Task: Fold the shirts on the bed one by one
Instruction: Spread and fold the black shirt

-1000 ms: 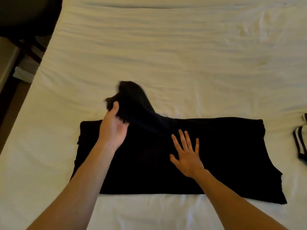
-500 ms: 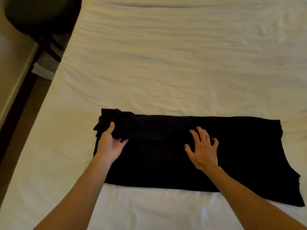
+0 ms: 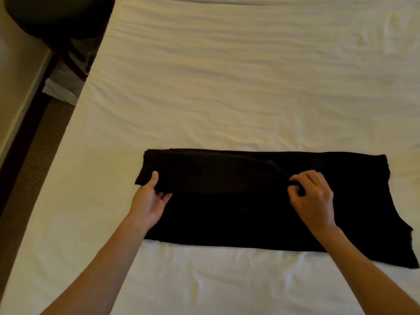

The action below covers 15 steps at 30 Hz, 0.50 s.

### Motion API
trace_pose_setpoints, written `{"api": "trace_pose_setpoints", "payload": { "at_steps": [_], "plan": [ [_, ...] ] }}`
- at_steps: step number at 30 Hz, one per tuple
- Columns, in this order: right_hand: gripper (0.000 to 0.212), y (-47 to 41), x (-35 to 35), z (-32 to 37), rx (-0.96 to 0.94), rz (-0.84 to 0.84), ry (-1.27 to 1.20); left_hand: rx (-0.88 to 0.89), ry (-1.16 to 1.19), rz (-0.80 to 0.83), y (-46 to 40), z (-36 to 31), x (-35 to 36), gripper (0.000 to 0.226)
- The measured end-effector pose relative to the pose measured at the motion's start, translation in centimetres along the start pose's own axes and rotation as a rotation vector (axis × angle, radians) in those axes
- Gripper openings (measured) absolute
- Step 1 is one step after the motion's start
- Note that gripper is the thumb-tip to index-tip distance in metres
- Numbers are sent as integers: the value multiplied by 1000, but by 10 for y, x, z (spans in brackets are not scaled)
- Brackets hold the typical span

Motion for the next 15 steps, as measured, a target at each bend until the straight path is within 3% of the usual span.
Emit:
{"api": "trace_pose_setpoints", "payload": {
  "at_steps": [4, 6, 8, 11, 13, 15],
  "plan": [
    [57, 37, 31, 25, 74, 319, 134, 108, -331, -357, 1, -2, -25, 37],
    [77, 49, 58, 49, 9, 465, 111, 285, -631, -533, 2, -16, -26, 52],
    [84, 65, 89, 68, 22, 623, 162, 557, -1015, -587, 5, -31, -14, 56],
    [95, 79, 117, 100, 209, 654, 154, 935, -1487, -264, -6, -45, 18, 44],
    [103, 83, 130, 145, 110, 624, 0, 933, -1772, -86, -28, -56, 33, 45],
    [107, 96, 148, 197, -140, 677, -111, 779, -1957, 0, -48, -65, 40, 51]
  ]
}}
Point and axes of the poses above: each hand's wrist, its own y-axis away from the middle knuckle, its own x-axis out of the palm, z = x × y, the point moved 4 cm from there along -y, towards the middle knuckle, and after that the axes turned 4 degrees about -y, right-handed, at the moved point
